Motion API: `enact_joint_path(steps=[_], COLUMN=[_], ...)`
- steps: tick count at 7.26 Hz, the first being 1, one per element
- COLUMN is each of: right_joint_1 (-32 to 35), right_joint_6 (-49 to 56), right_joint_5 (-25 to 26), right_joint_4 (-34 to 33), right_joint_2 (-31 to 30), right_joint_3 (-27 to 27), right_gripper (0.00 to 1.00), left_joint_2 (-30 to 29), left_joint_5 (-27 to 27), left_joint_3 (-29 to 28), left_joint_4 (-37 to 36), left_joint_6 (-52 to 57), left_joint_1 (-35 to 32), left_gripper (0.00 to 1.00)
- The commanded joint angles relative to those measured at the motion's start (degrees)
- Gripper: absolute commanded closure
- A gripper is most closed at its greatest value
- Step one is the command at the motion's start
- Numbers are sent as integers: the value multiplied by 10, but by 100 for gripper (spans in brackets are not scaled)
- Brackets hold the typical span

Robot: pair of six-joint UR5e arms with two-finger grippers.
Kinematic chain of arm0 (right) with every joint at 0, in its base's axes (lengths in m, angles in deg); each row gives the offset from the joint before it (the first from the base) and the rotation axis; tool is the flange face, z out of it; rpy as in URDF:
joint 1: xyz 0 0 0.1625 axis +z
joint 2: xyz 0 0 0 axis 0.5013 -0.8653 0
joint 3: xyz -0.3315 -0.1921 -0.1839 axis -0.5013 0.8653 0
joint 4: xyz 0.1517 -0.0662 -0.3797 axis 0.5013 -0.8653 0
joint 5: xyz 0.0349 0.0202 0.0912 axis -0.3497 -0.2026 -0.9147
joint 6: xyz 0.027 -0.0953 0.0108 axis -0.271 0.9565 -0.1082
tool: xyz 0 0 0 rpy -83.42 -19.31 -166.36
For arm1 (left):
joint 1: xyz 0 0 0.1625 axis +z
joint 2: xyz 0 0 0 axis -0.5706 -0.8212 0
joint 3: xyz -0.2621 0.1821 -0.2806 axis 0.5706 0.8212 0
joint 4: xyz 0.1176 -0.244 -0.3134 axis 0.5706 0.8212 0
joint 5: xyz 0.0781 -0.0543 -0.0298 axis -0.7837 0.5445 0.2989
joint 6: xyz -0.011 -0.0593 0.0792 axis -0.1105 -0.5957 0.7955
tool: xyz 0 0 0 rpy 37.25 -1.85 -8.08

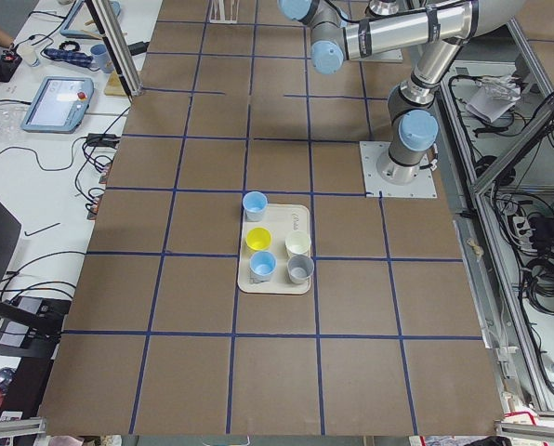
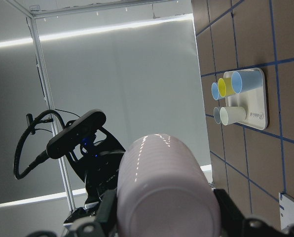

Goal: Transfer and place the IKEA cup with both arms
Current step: 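Open the right gripper and pull it back while the left gripper holds the cup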

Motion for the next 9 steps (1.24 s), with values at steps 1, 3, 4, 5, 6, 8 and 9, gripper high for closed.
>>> enact_joint_path(steps=[1,3,4,5,6,8,9], right_joint_1=[0,-3,-7,-17,-41,-98,-106], right_joint_6=[-4,-5,-13,-16,-20,-23,-23], right_joint_5=[-5,-5,-2,4,36,120,146], right_joint_4=[20,20,19,17,15,12,6], right_joint_2=[1,2,3,5,6,4,3], right_joint_3=[1,2,5,10,16,25,25], right_gripper=[0,0,0,0,0,0,0], left_joint_2=[-1,0,0,8,13,15,15], left_joint_5=[1,1,1,-2,-8,-128,-187], left_joint_3=[0,0,-1,0,-5,-24,-30], left_joint_4=[0,0,0,1,0,-9,0], left_joint_6=[-1,-1,-6,-16,-58,-91,-103], left_joint_1=[0,0,0,2,3,11,14], left_gripper=[100,100,100,100,100,100,100])
